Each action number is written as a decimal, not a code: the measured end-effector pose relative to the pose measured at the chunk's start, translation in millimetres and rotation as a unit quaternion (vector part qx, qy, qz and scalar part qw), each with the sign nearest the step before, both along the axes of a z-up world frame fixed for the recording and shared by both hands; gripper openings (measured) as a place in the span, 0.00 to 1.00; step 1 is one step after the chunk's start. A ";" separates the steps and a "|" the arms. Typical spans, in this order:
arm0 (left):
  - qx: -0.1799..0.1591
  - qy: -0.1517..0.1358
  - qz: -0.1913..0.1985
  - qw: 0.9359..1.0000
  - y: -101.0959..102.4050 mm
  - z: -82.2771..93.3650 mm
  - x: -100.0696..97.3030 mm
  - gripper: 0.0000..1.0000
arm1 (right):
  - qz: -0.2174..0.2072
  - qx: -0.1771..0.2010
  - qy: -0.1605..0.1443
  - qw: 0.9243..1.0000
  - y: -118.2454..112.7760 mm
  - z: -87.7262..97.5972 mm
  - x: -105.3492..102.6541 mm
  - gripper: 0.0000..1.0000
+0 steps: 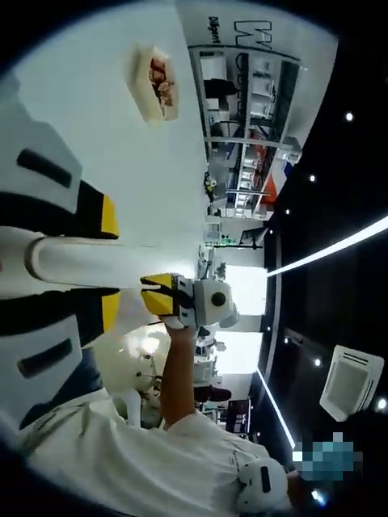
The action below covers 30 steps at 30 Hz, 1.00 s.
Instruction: Place the target food into the container with the food tongs after gripping and lifting it, then release it inside without dropping or visibly crushing the food.
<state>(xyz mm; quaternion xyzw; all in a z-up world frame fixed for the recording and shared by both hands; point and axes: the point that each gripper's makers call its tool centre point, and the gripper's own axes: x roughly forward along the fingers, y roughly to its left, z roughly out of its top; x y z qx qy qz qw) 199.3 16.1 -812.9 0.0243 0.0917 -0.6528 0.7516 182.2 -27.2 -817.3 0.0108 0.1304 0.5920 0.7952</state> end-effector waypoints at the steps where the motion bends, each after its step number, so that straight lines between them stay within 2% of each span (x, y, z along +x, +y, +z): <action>1: 0.005 0.010 0.003 1.000 -0.4 -3.5 3.4 0.23 | -0.003 -0.009 0.001 1.000 -0.1 -4.2 2.7 0.00; 4: 0.026 0.004 0.008 1.000 -3.5 -15.2 19.1 0.23 | -0.029 -0.031 0.018 0.999 -6.8 -18.6 15.2 0.00; 10: 0.046 0.005 0.010 0.999 -13.7 -28.1 33.7 0.23 | -0.060 -0.057 0.038 0.996 -16.9 -32.7 29.4 0.00; 17: 0.067 0.004 0.004 0.998 -16.1 -42.2 42.2 0.24 | -0.066 -0.084 0.033 0.994 -19.7 -44.6 33.7 0.00; 21: 0.076 0.016 0.003 0.997 -15.6 -49.6 44.6 0.25 | -0.064 -0.104 0.034 0.992 -19.6 -50.7 34.6 0.00; 30: 0.081 0.014 0.005 0.997 -17.9 -52.6 50.2 0.26 | -0.077 -0.121 0.031 0.989 -22.8 -54.1 39.4 0.00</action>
